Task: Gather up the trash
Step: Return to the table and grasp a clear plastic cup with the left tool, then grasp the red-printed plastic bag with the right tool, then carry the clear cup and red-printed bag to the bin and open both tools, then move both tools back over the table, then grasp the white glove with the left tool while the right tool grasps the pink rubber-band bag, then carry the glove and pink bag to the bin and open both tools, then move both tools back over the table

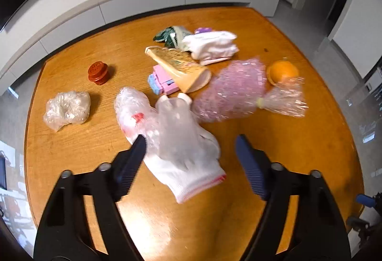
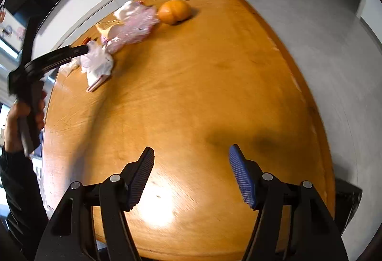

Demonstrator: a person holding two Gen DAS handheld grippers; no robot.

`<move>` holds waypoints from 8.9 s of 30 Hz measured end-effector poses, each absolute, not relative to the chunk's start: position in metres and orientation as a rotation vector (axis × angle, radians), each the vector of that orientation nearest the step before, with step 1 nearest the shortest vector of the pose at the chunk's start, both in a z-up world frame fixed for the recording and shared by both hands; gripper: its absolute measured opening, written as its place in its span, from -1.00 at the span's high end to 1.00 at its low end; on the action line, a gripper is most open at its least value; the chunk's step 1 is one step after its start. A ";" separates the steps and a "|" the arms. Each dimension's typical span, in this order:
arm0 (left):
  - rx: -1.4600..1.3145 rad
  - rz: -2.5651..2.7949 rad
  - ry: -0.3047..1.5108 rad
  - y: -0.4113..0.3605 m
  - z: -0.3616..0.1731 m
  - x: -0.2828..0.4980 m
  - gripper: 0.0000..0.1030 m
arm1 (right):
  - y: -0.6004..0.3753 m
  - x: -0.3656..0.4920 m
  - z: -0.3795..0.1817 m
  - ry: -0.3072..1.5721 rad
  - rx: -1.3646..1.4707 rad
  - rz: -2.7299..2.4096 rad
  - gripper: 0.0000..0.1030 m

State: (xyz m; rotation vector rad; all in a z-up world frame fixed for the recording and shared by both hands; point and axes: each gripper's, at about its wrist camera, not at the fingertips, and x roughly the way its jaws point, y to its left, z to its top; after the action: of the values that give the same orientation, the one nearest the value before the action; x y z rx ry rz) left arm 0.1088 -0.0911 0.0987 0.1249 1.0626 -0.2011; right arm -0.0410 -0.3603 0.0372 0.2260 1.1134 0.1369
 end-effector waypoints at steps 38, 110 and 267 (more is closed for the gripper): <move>-0.100 -0.189 1.093 0.088 0.078 0.065 0.16 | -0.075 0.196 0.028 1.153 -0.060 0.340 0.37; 0.569 -1.156 1.068 -0.475 0.056 -0.256 -0.88 | -0.644 -0.342 -0.006 0.930 0.660 -0.418 -0.31; 0.195 -0.558 1.071 -0.210 0.088 -0.013 -0.88 | -0.432 -0.049 0.056 1.053 0.278 0.032 -0.25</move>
State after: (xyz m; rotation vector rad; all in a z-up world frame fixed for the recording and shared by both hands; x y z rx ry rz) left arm -0.0125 -0.2100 0.0875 0.1951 1.0711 -0.5578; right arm -0.0494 -0.4319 0.0556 0.2783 1.0531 0.0325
